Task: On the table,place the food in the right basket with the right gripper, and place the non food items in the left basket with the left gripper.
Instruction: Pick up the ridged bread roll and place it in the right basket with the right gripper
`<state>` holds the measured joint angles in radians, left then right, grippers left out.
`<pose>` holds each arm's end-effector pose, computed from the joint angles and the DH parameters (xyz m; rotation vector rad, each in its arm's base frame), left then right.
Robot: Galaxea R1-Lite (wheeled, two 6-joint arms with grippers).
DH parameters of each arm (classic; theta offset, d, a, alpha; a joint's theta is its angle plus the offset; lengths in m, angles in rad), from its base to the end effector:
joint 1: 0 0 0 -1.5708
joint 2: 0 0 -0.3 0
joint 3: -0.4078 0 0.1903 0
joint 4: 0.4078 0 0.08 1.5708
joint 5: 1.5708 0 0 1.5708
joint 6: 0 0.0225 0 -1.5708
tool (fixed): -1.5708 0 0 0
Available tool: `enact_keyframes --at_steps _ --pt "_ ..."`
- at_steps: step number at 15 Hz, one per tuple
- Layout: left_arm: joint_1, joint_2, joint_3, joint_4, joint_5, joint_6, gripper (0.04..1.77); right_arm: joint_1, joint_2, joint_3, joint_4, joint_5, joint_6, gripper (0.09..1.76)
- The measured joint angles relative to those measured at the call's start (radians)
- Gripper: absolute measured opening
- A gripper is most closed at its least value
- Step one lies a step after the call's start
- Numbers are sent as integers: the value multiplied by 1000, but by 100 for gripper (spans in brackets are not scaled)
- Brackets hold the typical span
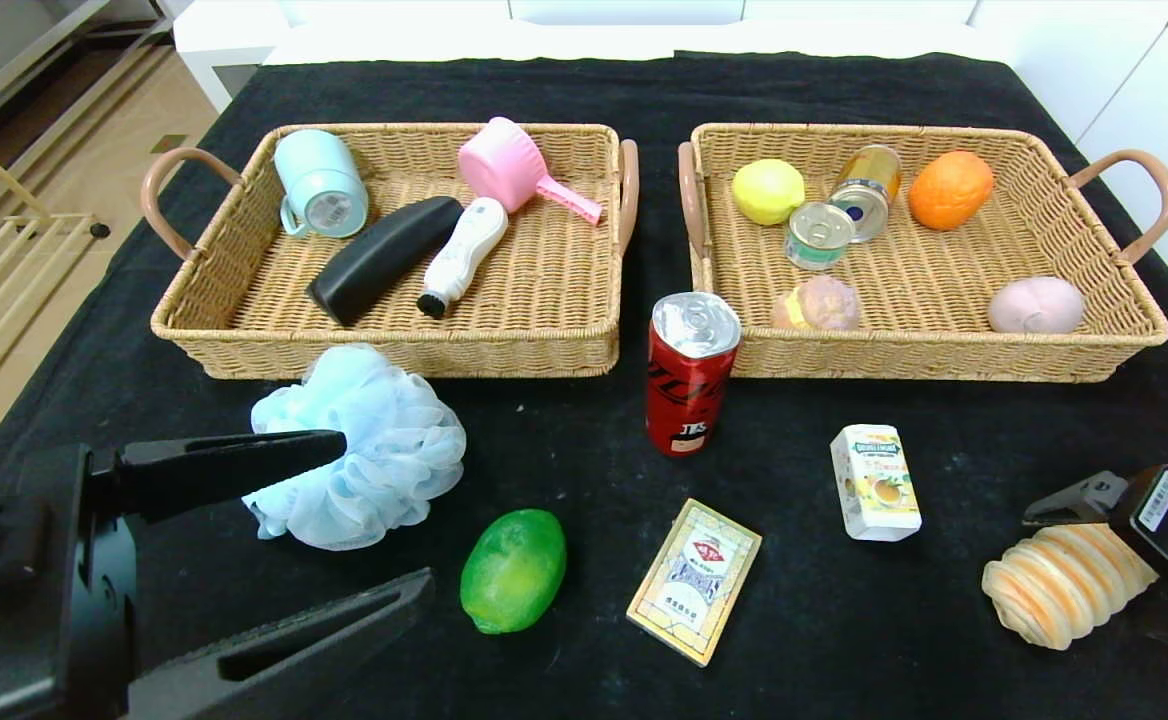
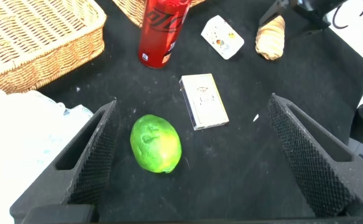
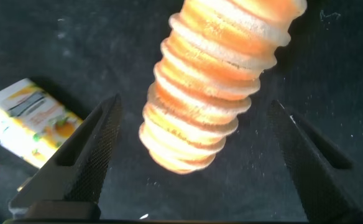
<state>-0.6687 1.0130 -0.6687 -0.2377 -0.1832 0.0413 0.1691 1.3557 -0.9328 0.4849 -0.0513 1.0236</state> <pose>0.1016 -0.0855 0.2557 0.0652 0.0891 -0.8532 0.1868 0.0307 0.2095 0.8505 0.8688 -0.3581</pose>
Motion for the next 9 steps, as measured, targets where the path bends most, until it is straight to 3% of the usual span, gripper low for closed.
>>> enact_keyframes --at_steps 9 --pt "0 -1 1 0 0 1 172 -10 63 28 -56 0 0 171"
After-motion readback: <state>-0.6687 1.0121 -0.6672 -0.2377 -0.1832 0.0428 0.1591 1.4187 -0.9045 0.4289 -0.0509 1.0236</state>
